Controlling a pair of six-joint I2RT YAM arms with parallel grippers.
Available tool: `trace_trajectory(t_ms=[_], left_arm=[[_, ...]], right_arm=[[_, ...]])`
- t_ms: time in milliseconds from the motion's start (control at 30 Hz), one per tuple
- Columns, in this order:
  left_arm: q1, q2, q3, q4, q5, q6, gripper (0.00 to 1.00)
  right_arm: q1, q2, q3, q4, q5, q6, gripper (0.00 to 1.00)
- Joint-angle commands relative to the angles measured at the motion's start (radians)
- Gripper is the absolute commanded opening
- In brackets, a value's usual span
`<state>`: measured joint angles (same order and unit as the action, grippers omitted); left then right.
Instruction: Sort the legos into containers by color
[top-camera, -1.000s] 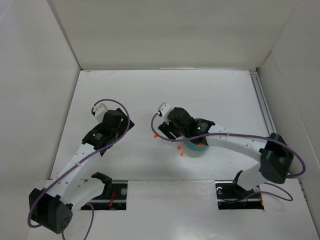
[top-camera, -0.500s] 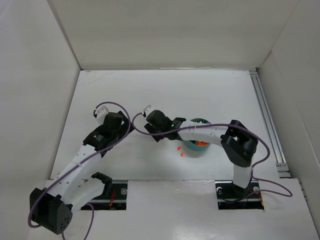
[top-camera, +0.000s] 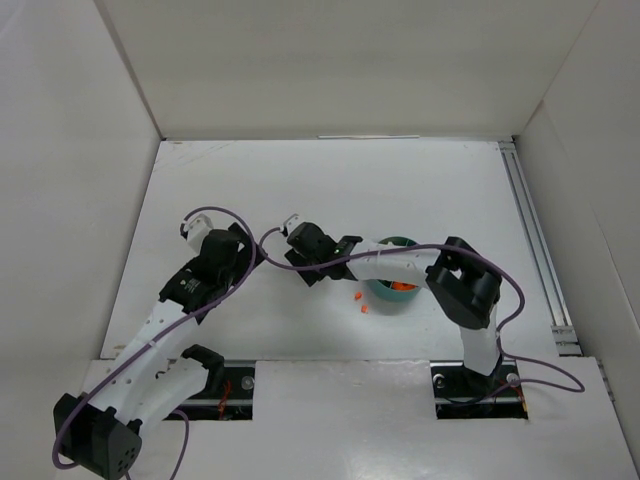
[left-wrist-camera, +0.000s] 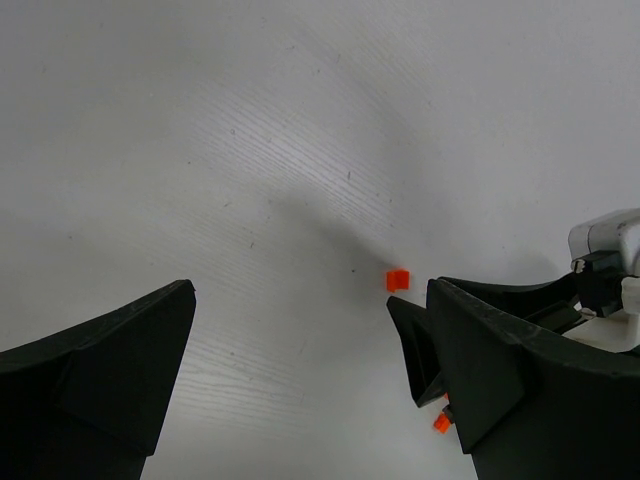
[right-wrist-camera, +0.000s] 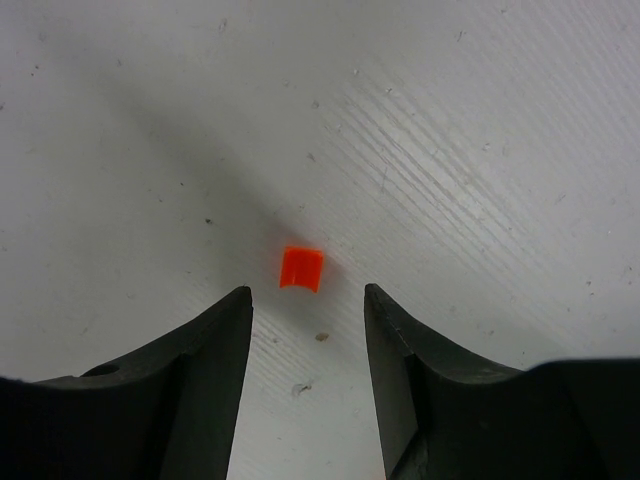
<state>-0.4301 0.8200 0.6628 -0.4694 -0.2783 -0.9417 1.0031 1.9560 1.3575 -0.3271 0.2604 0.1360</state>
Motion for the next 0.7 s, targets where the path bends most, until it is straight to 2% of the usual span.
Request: trace_trajectory(t_ms=[0,267,467,667], left_arm=[[0.004,-0.018,-0.008,0.011,-0.012,-0.008,1.00],[0.004,-0.018,-0.008,0.011,-0.012,0.001,1.00],[0.004,-0.009,-0.008,0.011,-0.012,0.001,1.00],[0.004,0.001,-0.008,0.029,-0.002,0.001,1.00]], right_arm=[[0.009,0.021,0.051,0.042,-0.015,0.016,0.54],[0.000,0.066,0.060,0.042,-0.001,0.025,0.53],[-0.009,0.077,0.060,0.051,-0.030,0.045,0.41],[-0.009,0.067,0.060,0.042,-0.030,0.045,0.36]])
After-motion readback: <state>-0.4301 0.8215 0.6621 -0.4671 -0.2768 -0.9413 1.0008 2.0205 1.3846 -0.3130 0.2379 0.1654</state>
